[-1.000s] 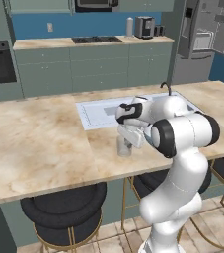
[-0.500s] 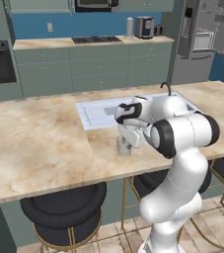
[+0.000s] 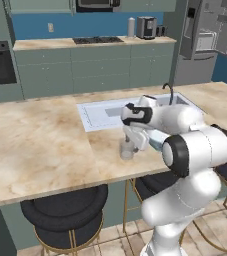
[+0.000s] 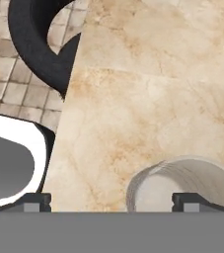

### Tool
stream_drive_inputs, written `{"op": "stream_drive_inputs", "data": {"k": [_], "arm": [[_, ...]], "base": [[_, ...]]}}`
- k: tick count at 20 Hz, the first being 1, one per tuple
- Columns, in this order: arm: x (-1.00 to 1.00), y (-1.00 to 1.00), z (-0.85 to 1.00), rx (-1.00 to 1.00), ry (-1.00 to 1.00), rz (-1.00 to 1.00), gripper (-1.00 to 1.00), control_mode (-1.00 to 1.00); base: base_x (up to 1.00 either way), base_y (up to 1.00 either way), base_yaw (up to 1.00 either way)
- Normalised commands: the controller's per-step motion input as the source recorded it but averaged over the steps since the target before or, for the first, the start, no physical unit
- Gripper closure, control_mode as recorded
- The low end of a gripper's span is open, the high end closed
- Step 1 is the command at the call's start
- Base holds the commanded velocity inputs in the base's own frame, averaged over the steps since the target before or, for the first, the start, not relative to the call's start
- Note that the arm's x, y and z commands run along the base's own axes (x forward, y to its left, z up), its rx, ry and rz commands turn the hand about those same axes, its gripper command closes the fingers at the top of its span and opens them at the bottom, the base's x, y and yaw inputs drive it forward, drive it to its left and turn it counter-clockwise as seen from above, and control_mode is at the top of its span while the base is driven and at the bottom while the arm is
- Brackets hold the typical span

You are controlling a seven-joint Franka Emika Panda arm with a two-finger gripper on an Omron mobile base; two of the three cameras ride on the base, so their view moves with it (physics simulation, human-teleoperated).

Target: There is a bowl on the dining counter. Grab a lemon wedge from the fridge and place it in the bowl. Then get the liquor bottle and glass cup from the cabinet and place them next to the bowl.

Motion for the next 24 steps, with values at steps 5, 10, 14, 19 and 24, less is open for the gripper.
{"op": "stream_drive_inputs", "data": {"k": [5, 10, 14, 19, 24], "arm": [[-0.74, -0.02, 0.65, 0.0, -0.15, -0.06, -1.0, -1.0], [-0.89, -0.05, 0.74, 0.03, -0.18, -0.07, -1.0, -1.0], [-1.0, -0.01, 0.89, 0.06, -0.21, -0.06, -1.0, -1.0], [-1.0, 0.0, 0.82, 0.06, -0.23, -0.06, -1.0, -1.0], [-0.89, 0.0, 0.78, 0.03, -0.22, -0.06, -1.0, -1.0]], "base": [[0.0, 0.0, 0.0], [0.0, 0.0, 0.0], [0.0, 0.0, 0.0], [0.0, 0.0, 0.0], [0.0, 0.0, 0.0]]}}
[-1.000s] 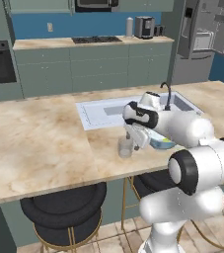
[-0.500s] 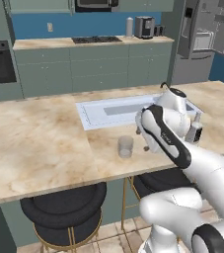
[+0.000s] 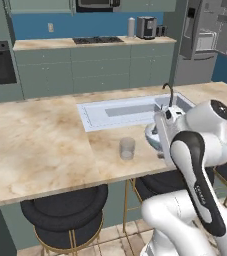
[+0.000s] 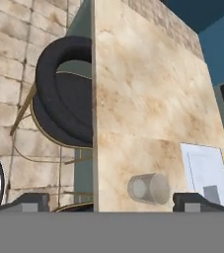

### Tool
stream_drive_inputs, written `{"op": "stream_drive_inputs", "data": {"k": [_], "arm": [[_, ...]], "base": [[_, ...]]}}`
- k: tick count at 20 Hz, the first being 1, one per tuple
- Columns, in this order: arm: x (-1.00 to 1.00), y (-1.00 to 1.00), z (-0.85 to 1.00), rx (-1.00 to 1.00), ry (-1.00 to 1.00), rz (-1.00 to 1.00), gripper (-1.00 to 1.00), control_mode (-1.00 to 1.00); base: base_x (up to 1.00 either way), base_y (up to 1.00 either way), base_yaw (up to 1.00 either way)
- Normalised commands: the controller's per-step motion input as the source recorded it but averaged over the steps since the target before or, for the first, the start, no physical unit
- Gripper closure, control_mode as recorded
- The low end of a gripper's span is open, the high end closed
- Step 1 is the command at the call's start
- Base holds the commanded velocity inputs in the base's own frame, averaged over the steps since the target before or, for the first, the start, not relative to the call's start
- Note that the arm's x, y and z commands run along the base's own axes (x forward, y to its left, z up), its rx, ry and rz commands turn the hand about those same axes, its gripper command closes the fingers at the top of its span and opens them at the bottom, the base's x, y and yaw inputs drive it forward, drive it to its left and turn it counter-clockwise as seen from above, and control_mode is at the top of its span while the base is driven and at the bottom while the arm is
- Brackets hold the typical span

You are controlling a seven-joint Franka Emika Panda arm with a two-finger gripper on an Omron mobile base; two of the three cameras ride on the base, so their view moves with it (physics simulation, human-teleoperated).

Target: There is a bowl on the dining counter. Grab a lemon wedge from the fridge and place it in the bowl. Then get the liquor bottle and glass cup from the cabinet and place them next to the bowl.

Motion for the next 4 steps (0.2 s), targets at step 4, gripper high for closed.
{"op": "stream_drive_inputs", "data": {"k": [4], "arm": [[-0.55, 0.03, 0.45, -0.01, -0.19, -0.04, -1.0, -1.0]], "base": [[0.0, 0.0, 0.0]]}}
